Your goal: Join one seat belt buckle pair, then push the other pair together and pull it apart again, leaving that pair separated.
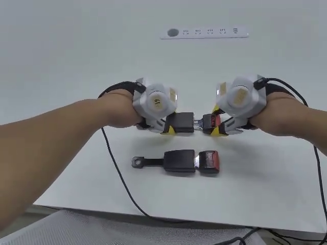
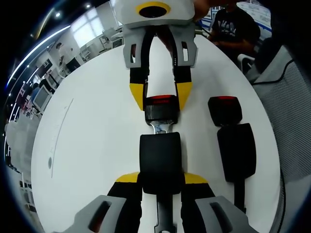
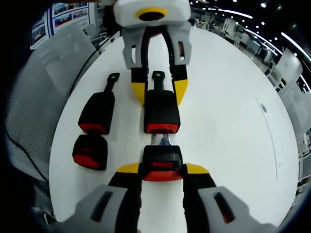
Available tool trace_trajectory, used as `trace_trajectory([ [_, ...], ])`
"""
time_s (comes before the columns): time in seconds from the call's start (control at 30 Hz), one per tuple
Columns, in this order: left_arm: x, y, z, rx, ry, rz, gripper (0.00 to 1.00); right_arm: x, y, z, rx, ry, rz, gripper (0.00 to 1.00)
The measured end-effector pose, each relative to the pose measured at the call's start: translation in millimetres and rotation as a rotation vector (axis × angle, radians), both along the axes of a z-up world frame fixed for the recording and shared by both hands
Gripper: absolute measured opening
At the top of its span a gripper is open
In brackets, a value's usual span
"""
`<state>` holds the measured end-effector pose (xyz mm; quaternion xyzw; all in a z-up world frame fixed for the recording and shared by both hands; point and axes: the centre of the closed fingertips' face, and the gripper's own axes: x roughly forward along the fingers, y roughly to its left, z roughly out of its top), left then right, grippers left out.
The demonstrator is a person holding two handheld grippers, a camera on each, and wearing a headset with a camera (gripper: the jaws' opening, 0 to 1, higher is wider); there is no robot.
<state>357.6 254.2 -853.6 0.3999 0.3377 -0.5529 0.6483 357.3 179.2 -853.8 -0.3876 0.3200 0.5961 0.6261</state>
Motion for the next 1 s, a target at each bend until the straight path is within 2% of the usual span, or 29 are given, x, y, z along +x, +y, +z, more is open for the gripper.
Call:
trace_trajectory([
  [0.2, 0.5, -0.5, -0.9, 0.001, 0.006, 0.0, 0.3, 0.7, 3.8, 0.3, 0.01, -0.009, 0.002, 0.3],
  [0.23, 0.4, -0.7, -1.0, 0.003, 0.005, 0.001, 0.3, 0.3, 7.6, 0.7, 0.025, -0.006, -0.005, 0.3],
  [0.37, 2.6, 1.2, -3.0, -0.001, 0.002, 0.005, 0.3, 0.6, 16.6, -0.5, 0.021, -0.004, -0.013, 0.3],
  [1.0, 4.3, 3.9, -7.1, 0.001, 0.0, 0.021, 0.31, 0.8, 14.5, -1.5, 0.038, 0.007, -0.033, 0.31],
])
